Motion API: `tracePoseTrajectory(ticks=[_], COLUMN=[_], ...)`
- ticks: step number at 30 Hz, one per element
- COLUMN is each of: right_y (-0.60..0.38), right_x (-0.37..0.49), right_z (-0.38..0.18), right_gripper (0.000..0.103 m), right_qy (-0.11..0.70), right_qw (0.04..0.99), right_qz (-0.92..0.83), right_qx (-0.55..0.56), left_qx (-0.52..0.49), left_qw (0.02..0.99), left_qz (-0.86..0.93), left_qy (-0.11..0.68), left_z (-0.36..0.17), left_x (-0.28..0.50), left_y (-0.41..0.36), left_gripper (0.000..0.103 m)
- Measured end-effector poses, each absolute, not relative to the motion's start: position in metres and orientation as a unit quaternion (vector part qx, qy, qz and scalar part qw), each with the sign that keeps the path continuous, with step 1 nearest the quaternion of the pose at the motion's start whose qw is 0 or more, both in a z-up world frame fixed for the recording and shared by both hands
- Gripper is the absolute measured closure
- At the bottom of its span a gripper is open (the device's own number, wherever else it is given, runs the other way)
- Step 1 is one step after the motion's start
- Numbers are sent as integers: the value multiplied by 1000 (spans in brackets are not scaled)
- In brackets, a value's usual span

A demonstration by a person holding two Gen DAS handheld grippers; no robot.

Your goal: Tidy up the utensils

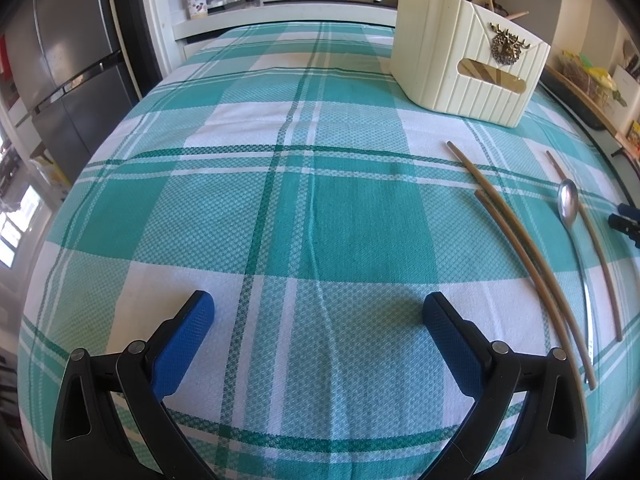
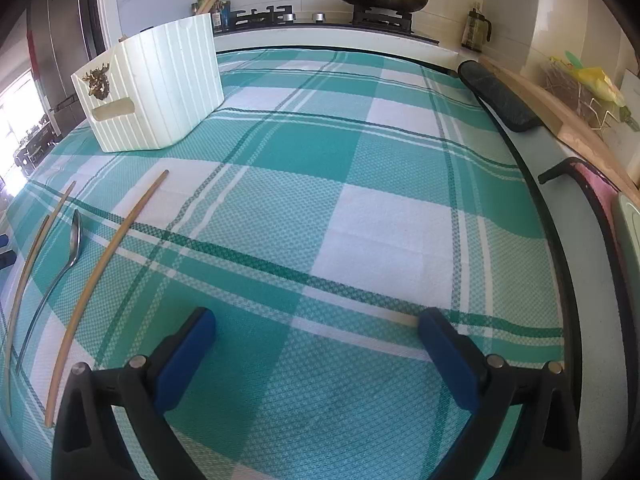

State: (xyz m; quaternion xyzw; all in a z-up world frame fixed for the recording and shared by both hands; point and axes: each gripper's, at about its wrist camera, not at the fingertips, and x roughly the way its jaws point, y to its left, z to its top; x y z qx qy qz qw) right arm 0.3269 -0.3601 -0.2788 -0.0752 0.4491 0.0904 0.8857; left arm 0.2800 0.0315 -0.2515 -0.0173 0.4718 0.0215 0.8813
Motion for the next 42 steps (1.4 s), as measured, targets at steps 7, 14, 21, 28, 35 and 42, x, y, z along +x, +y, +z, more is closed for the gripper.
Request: tracePoseTrajectory(ticks=[7,14,21,28,35,42], right_y=[-362,-360,-359,-359,-359,-359], right_x=[326,327,328,327,327,327], right_z=[-278,-279,-279,-279,-279,-279], right_gripper=[0,0,0,0,0,0], right_qy=[449,449,449,450,450,450], right_qw=[886,886,886,886,886,886], right_qz=[90,87,87,87,87,88], right_qx=[-76,-75,-75,-75,-76,-74], left_qx=[-17,-17,-17,-17,-17,-17], left_qw=[881,881,881,880,880,880], left_qz=[21,21,21,20,20,20], left_qy=[473,473,473,473,474,474], left_z=[-251,-252,-252,-252,-252,-252], left_x=[281,281,280,280,280,281], left_y=[32,31,31,31,32,32], left_gripper=[0,0,0,0,0,0])
